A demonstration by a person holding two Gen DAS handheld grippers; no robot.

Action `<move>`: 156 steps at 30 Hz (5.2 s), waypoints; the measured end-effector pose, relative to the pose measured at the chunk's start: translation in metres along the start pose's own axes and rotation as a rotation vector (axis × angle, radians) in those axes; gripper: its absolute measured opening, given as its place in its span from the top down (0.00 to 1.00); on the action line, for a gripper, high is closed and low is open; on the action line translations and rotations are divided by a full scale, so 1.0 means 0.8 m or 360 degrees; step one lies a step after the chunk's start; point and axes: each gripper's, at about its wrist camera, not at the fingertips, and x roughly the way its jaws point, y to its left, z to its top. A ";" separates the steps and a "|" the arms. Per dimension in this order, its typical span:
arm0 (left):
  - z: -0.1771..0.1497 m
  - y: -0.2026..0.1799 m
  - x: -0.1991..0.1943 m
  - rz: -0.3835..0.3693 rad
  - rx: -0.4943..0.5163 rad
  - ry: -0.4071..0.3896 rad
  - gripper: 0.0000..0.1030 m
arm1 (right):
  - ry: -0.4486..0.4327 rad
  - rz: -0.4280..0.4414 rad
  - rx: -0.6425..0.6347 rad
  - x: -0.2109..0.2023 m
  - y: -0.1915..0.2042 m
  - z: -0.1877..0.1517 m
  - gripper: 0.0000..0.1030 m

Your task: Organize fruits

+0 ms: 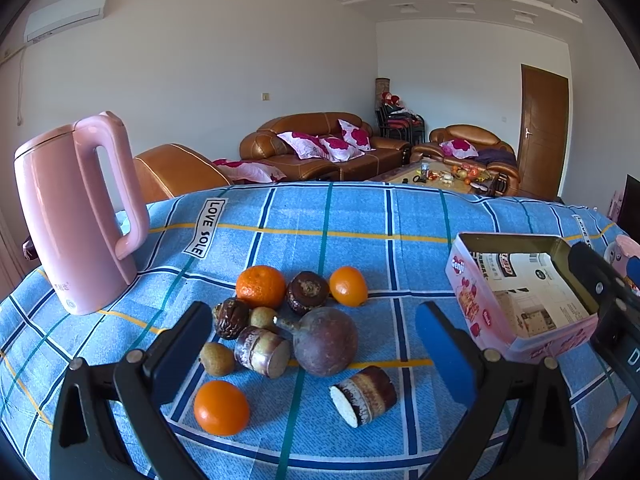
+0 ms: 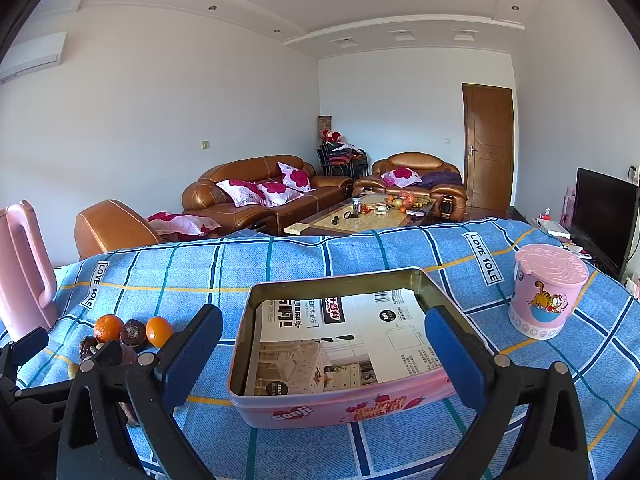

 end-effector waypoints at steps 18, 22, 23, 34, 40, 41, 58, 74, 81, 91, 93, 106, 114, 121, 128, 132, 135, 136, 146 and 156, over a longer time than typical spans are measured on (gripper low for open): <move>0.000 -0.001 0.000 -0.0004 0.0005 -0.0001 0.00 | 0.0004 -0.0003 0.0000 0.002 0.000 0.002 0.01; 0.000 0.000 0.000 -0.0003 0.0004 -0.0001 0.00 | 0.0005 -0.0002 0.0000 0.002 0.000 0.003 0.01; 0.000 0.000 0.000 -0.0003 0.0004 0.0000 0.00 | 0.0005 -0.0002 0.0001 0.003 0.000 0.003 0.01; 0.000 -0.001 0.000 -0.0003 0.0004 0.0001 0.00 | 0.0009 0.0003 -0.0003 -0.002 0.000 0.000 0.01; -0.001 -0.001 0.000 -0.0005 0.0007 0.0001 0.00 | 0.0013 0.0009 0.0003 0.000 0.000 -0.004 0.01; 0.000 0.000 0.001 -0.0004 0.0005 0.0003 0.00 | 0.0014 0.0010 0.0003 0.001 0.000 -0.005 0.01; -0.008 0.003 0.004 -0.0005 -0.0011 0.0039 0.00 | 0.0032 0.0041 -0.0020 0.001 0.003 -0.004 0.01; 0.012 0.122 0.027 0.0105 -0.0022 0.0157 0.00 | 0.0216 0.0484 -0.0188 0.005 0.052 -0.020 0.11; 0.011 0.154 0.033 -0.0068 -0.0183 0.0301 0.00 | 0.0549 0.0749 -0.0311 0.025 0.115 -0.047 0.19; 0.008 0.135 0.029 -0.0216 -0.0099 0.0372 0.00 | 0.0844 0.0807 -0.0400 0.055 0.160 -0.071 0.59; 0.008 0.130 0.027 -0.0255 -0.0081 0.0370 0.02 | 0.0861 0.0810 -0.0378 0.056 0.155 -0.071 0.68; -0.022 0.083 0.036 -0.0317 0.0176 0.0552 0.39 | 0.0629 0.0626 -0.0241 0.047 0.106 -0.044 0.68; -0.035 0.092 0.051 -0.0292 0.0130 0.0639 0.64 | 0.0644 0.0636 -0.0226 0.049 0.104 -0.044 0.68; -0.027 0.096 0.044 -0.0348 0.0076 0.0553 0.65 | 0.0577 0.0627 -0.0206 0.043 0.099 -0.038 0.68; -0.006 0.114 0.013 -0.0399 -0.0064 0.0227 0.65 | 0.0338 0.0591 -0.0179 0.017 0.083 -0.011 0.68; 0.001 0.132 0.010 -0.0386 -0.0191 0.0142 0.65 | 0.0408 0.0656 -0.0087 0.027 0.073 -0.008 0.68; 0.004 0.139 0.007 -0.0357 -0.0241 0.0096 0.65 | 0.0495 0.0730 -0.0001 0.038 0.064 -0.007 0.67; 0.005 0.141 0.007 -0.0356 -0.0251 0.0086 0.65 | 0.0515 0.0774 0.0033 0.040 0.059 -0.006 0.66; 0.007 0.142 -0.001 -0.0337 -0.0256 0.0092 0.65 | 0.0683 0.0880 0.0038 0.029 0.056 -0.034 0.39; 0.005 0.136 -0.005 -0.0380 -0.0254 0.0120 0.65 | 0.0838 0.0604 -0.0013 0.070 0.067 -0.060 0.40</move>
